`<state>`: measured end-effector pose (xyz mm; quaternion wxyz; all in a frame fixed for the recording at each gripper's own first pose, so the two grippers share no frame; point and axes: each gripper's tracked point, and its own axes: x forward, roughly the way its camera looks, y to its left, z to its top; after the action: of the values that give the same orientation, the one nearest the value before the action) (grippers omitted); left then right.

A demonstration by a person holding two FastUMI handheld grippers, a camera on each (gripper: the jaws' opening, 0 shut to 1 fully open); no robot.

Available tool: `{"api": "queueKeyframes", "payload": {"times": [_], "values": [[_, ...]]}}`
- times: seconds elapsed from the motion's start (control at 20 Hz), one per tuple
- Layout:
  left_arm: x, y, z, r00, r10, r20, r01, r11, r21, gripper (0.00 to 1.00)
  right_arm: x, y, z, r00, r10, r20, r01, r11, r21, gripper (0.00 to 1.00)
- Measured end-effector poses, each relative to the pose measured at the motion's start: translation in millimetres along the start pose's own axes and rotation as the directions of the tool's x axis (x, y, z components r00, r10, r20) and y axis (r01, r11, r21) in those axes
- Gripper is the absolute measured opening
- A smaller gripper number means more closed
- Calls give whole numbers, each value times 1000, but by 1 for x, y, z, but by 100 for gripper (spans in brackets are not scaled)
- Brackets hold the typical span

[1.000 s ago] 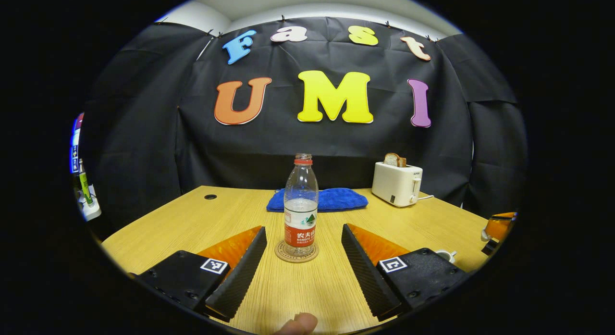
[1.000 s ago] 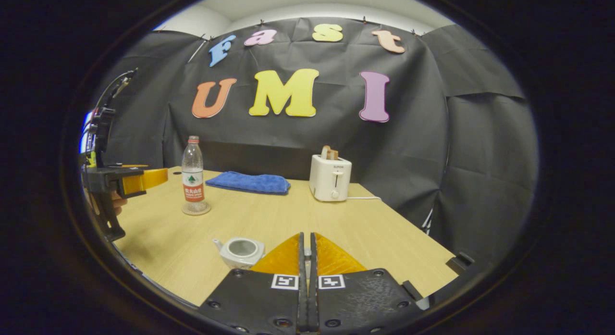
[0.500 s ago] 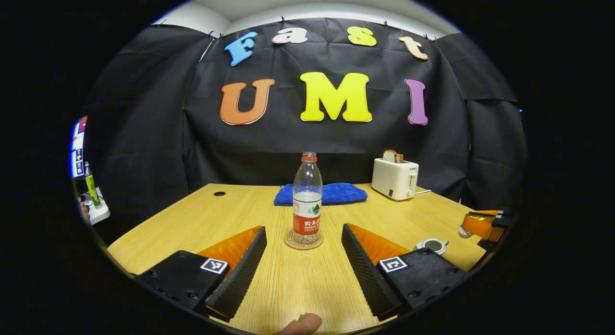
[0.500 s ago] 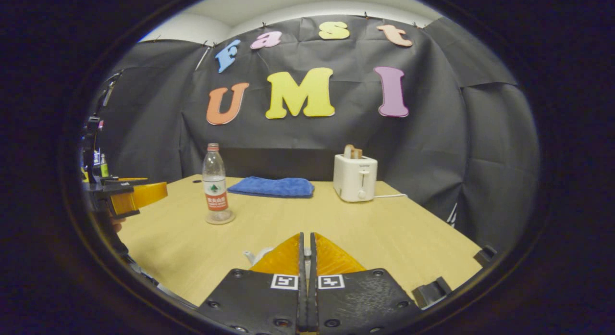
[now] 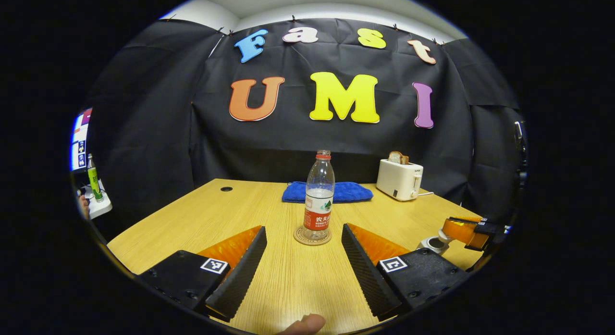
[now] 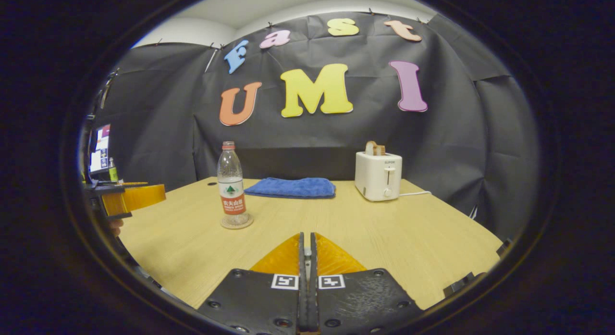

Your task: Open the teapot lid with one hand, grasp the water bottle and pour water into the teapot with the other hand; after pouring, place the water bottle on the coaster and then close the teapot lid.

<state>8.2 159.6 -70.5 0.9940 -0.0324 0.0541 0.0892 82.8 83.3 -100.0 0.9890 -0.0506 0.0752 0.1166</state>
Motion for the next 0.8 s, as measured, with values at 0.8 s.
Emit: {"api": "queueKeyframes", "payload": {"times": [0.8], "values": [[-10,14,7,1000,-2,-10,3,999,40,99,11,-3,-4,1000,-20,11,20,999,26,15]]}}
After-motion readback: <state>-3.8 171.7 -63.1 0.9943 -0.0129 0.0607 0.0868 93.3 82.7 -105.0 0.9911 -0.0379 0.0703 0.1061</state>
